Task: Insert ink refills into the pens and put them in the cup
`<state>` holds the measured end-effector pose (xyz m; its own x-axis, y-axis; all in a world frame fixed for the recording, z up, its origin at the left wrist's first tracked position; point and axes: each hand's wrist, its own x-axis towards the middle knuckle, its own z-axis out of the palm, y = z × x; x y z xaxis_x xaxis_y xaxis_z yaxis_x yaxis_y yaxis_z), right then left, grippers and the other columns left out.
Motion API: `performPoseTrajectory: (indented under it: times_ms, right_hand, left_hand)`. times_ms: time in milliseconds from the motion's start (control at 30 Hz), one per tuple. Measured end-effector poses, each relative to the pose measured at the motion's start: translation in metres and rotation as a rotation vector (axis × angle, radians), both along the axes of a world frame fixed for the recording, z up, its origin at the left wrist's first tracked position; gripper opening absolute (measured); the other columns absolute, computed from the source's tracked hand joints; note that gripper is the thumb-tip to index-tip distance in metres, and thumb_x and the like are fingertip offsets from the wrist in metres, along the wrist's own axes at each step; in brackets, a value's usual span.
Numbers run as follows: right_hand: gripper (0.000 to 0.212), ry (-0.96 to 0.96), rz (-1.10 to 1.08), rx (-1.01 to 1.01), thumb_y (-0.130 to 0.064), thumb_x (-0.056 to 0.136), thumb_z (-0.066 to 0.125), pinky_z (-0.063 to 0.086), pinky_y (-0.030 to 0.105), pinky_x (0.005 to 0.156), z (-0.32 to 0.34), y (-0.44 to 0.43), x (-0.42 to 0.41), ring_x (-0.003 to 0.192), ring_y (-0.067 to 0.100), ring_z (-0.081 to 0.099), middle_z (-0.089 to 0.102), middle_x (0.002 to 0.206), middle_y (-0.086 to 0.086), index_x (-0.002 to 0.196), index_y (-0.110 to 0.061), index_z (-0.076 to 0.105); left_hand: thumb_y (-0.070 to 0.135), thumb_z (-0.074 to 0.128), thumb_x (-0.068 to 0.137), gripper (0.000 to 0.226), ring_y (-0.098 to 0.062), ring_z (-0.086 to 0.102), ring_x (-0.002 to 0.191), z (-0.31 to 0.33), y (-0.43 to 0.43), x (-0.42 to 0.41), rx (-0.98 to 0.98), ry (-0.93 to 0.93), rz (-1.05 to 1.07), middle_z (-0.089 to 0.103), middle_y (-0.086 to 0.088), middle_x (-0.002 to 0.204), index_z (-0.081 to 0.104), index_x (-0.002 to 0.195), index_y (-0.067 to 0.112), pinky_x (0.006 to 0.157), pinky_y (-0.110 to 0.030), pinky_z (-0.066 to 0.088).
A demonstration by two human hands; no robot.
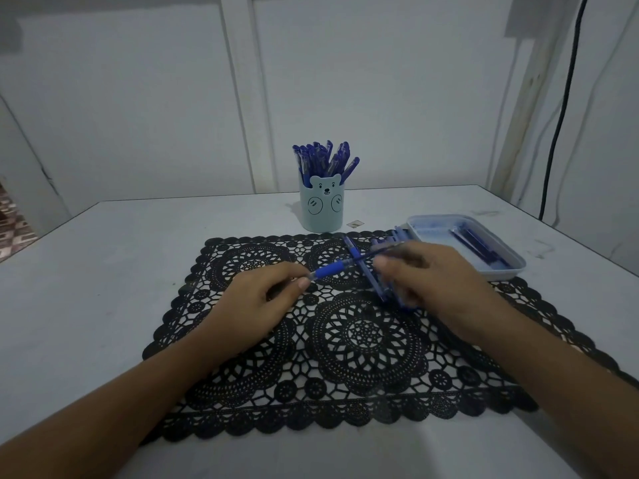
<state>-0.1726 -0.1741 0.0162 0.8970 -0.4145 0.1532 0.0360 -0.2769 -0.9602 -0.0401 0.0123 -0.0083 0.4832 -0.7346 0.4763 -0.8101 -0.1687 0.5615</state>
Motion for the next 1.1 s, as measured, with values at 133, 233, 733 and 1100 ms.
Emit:
performPoseTrajectory:
  times_ms: [133,233,733,1100]
  right_hand:
    - [0.025,0.203,0.019,-0.519,-0.034,0.081,0.065,0.040,0.009,0.058,-0.002,-0.002,0.001,0.060,-0.002,0.052,0.056,0.072,-0.012,0.105,-0.031,0.064]
    - [0.031,0.221,0.033,-0.812,-0.038,0.083,0.062,0.035,0.006,0.061,-0.005,0.001,0.000,0.072,-0.004,0.048,0.052,0.082,-0.018,0.114,-0.033,0.061]
    - [0.016,-0.172,-0.080,-0.336,-0.016,0.082,0.065,0.043,0.007,0.056,0.001,0.002,0.001,0.058,-0.002,0.051,0.065,0.076,-0.012,0.082,-0.032,0.067]
    - [0.047,-0.037,-0.063,-0.524,-0.053,0.085,0.035,0.037,0.016,0.050,-0.007,0.013,0.001,0.047,0.007,0.046,0.055,0.052,0.000,0.063,-0.021,0.062]
  left_hand:
    - [0.018,0.053,0.090,0.016,-0.019,0.052,0.063,0.000,0.000,0.001,0.011,-0.015,0.009,0.062,-0.001,0.067,0.060,0.097,0.030,0.051,-0.020,0.038]
    - [0.018,0.053,0.091,0.016,-0.017,0.052,0.064,0.000,0.000,0.001,0.021,-0.037,0.015,0.062,0.002,0.067,0.059,0.097,0.031,0.051,-0.017,0.038]
    - [0.018,0.055,0.091,0.014,-0.011,0.052,0.059,-0.001,-0.001,0.001,0.010,-0.062,0.006,0.061,0.006,0.066,0.062,0.098,0.028,0.050,-0.018,0.038]
    - [0.036,0.045,0.089,0.029,0.000,0.057,0.073,-0.005,0.000,0.002,0.031,-0.232,-0.113,0.062,0.020,0.084,0.066,0.104,0.021,0.063,-0.012,0.043]
